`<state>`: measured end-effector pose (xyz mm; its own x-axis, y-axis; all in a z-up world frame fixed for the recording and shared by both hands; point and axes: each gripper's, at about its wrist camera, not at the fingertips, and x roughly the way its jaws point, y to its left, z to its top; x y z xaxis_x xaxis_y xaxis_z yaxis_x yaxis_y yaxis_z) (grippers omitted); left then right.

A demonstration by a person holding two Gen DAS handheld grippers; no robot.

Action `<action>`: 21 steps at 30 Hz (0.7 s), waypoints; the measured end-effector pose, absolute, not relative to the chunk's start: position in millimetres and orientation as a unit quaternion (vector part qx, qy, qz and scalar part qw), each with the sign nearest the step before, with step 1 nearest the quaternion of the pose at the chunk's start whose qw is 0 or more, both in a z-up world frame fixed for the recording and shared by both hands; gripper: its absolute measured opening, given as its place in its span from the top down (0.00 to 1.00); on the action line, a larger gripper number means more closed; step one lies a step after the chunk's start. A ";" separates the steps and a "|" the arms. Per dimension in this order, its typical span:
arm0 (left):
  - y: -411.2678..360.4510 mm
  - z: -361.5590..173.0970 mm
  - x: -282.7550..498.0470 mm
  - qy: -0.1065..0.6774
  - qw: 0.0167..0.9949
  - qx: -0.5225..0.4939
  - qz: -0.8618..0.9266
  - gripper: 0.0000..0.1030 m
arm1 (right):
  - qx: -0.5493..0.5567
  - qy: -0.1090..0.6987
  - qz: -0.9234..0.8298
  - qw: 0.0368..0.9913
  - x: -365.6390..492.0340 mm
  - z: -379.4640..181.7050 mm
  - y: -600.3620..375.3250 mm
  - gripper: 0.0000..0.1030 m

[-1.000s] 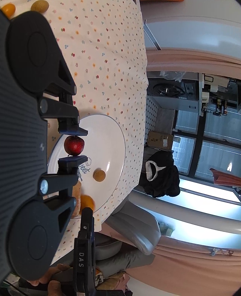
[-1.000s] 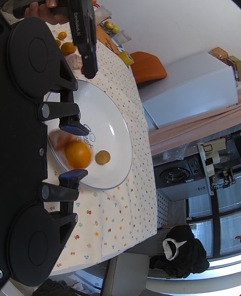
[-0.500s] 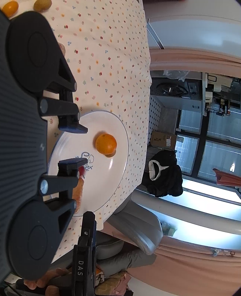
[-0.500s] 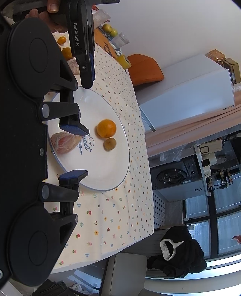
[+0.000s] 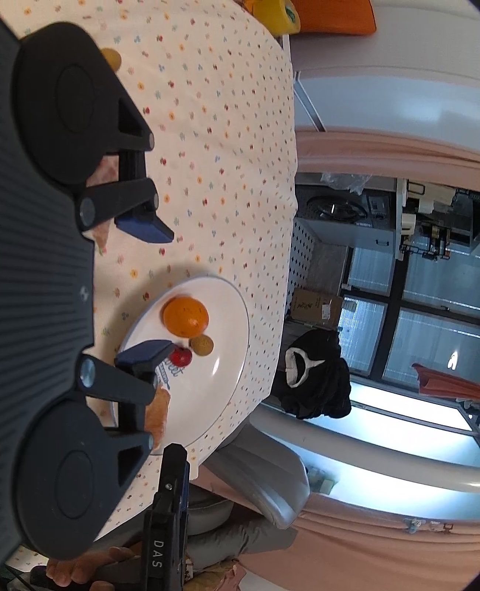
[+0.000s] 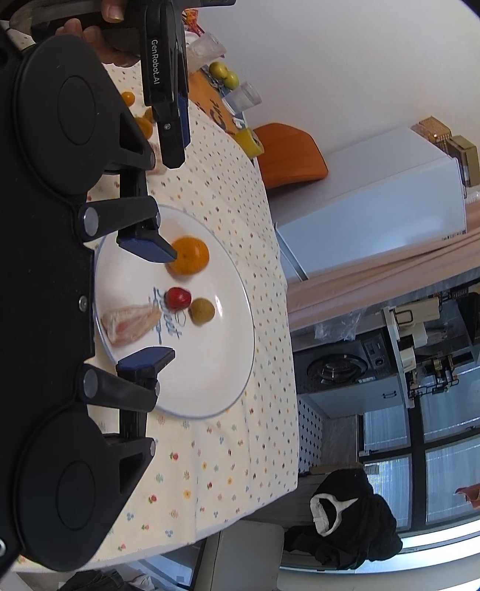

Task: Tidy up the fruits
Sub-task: 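Move the left tool to a small orange while right approaches a pomelo segment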

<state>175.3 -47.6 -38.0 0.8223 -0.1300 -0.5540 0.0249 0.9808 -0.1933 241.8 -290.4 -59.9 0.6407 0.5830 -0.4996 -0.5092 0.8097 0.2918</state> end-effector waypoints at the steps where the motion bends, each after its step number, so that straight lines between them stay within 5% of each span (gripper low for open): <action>1: -44.8 -38.1 172.6 0.295 0.951 -0.091 -0.037 0.41 | 0.061 0.297 0.305 0.903 240.4 -59.6 -287.4 0.49; 14: -5.8 -33.7 143.1 0.291 0.951 -0.104 0.017 0.26 | 0.048 0.299 0.337 0.892 228.0 -57.4 -250.4 0.44; 21: 11.8 -34.7 128.0 0.293 0.950 -0.103 0.041 0.22 | 0.039 0.298 0.353 0.886 221.4 -56.3 -231.7 0.31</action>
